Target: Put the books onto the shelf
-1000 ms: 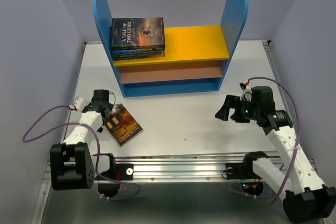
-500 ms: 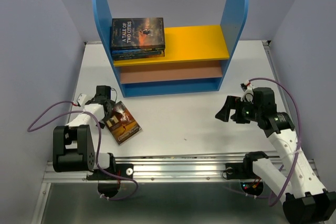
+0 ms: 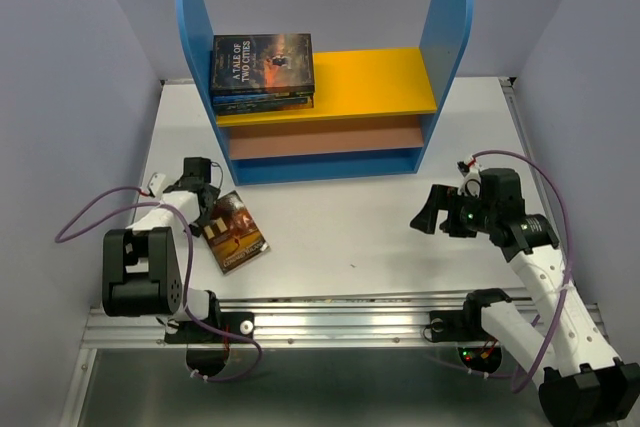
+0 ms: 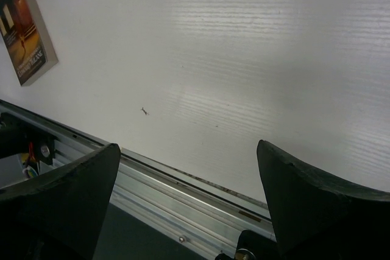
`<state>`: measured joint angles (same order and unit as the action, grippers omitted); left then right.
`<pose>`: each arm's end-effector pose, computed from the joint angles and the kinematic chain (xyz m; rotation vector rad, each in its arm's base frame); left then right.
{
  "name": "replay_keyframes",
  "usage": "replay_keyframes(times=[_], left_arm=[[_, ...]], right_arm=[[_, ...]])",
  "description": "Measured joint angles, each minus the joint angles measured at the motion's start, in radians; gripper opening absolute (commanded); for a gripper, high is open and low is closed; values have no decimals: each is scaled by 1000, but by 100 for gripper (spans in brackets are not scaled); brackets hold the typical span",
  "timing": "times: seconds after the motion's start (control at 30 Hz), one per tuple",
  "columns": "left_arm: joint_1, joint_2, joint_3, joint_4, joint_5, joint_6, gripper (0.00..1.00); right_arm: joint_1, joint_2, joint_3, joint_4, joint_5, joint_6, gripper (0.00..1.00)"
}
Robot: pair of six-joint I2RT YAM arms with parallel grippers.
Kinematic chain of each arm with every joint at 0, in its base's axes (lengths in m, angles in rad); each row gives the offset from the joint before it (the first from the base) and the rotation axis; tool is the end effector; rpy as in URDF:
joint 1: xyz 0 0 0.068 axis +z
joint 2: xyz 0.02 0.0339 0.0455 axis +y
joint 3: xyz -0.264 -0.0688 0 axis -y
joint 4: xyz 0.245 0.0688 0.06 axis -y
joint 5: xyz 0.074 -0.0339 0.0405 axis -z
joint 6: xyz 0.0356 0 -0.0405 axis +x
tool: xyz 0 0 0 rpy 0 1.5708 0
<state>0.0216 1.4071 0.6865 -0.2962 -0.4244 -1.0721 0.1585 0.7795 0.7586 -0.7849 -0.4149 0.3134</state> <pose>0.2563 0.0202 0.1669 -1.4056 2.0195 0.1077 0.1481 0.0382 0.2771 -0.0169 2.4059 0.7161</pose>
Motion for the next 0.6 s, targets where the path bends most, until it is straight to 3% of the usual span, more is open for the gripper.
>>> replay_keyframes(times=[0.1,0.27,0.43,0.6], left_arm=[[-11,-7,-16,27,19,3,77],[-143,-130,-123,65,50,-36,61],[-324,-249,-209,60,79,-127,60],[-452,-214,-183,44,85,-191,57]], right_arm=[[0,1,-6,-3,0,0,100],[0,0,-6,-3,-1,5,100],[0,-3,-18,3,-9,16,100],[0,-4,-28,10,-28,38,100]])
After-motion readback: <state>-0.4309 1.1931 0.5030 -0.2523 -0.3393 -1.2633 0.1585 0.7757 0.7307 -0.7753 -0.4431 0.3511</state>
